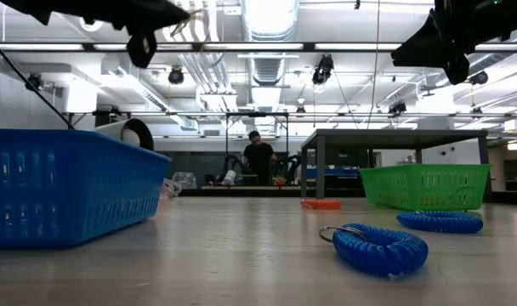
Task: Pick & Place Office Desk Supplies
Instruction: Put the yellow rubber band into the green bin
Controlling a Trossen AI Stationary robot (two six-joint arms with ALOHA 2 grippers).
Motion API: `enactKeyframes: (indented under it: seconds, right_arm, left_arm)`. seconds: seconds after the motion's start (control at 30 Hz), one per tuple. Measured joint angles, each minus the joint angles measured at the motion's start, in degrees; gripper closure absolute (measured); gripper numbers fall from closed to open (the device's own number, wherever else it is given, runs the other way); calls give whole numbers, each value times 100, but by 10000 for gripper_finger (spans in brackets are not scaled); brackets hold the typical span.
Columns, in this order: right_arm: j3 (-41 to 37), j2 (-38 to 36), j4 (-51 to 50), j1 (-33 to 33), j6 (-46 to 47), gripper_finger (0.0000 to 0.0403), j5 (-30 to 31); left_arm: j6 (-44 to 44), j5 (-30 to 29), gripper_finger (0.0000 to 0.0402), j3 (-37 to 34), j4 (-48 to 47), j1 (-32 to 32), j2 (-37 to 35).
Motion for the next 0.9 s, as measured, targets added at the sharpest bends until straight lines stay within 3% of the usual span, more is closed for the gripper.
enactKeyframes:
  seconds: [0.47,0.9]
  right_arm:
    - [0,-2,-1,0,0,331,0]
    - [0,-2,0,0,0,319,0]
  left_arm:
    - [164,-168,399,33,1770,4,1064]
    - [1363,-387,399,1625,1827,255,2654]
